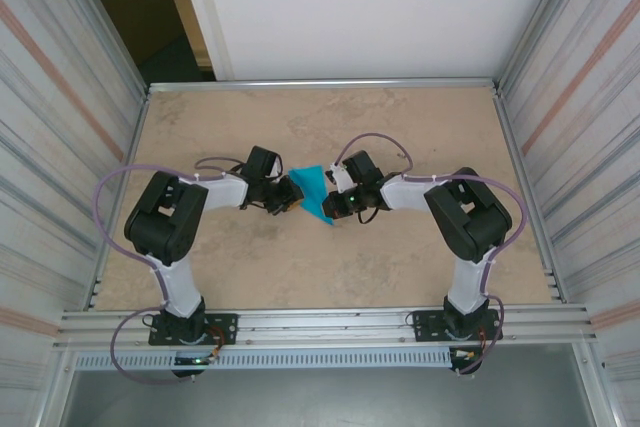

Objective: Fold a paper plane with a square sheet of paper (pick it up from the middle)
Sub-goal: Fourth fold the wing at the center of the table.

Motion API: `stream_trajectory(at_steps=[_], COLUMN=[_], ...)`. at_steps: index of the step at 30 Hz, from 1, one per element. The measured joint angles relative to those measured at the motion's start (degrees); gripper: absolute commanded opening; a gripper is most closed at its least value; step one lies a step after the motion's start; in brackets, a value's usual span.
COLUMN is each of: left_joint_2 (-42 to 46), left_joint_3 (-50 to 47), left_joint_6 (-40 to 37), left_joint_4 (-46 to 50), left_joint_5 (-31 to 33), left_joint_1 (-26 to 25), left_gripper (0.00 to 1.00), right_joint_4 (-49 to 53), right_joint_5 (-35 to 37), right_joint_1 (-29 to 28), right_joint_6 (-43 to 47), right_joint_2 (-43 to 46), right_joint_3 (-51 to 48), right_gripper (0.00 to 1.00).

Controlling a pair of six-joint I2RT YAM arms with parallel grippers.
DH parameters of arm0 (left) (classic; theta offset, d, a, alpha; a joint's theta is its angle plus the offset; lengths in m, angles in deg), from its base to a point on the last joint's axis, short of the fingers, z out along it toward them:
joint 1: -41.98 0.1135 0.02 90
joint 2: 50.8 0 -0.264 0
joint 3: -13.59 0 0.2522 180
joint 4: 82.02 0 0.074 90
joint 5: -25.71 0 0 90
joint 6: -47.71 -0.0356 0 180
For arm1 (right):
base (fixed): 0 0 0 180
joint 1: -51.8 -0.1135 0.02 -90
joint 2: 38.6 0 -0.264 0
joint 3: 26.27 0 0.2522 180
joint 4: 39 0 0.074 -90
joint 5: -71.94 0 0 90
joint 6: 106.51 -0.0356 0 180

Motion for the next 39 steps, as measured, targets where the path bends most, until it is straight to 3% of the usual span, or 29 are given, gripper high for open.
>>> stream_trajectory(at_steps=[14, 32, 39], left_joint_2=[-0.1, -0.1, 0.0], left_joint_3=[0.2, 1.0, 0.6], left_joint_6=[-0.7, -1.7, -2.9], left_joint_4=[0.7, 1.6, -1.4], left_joint_5=[0.0, -0.1, -0.5], left_joint_1=[0.0, 0.0, -0.1], left_gripper=[0.16, 0.19, 0.26], right_joint_4=[-2.1, -3.0, -4.3], right_joint_5=[-6.8, -10.1, -11.8], right_joint_1=[3.5, 4.2, 5.4], right_joint_6=[-4.9, -7.7, -9.8], right_joint_2=[-1.7, -3.6, -3.8], right_joint_3=[-0.1, -0.1, -0.3], right_gripper=[0.02, 0.02, 0.02])
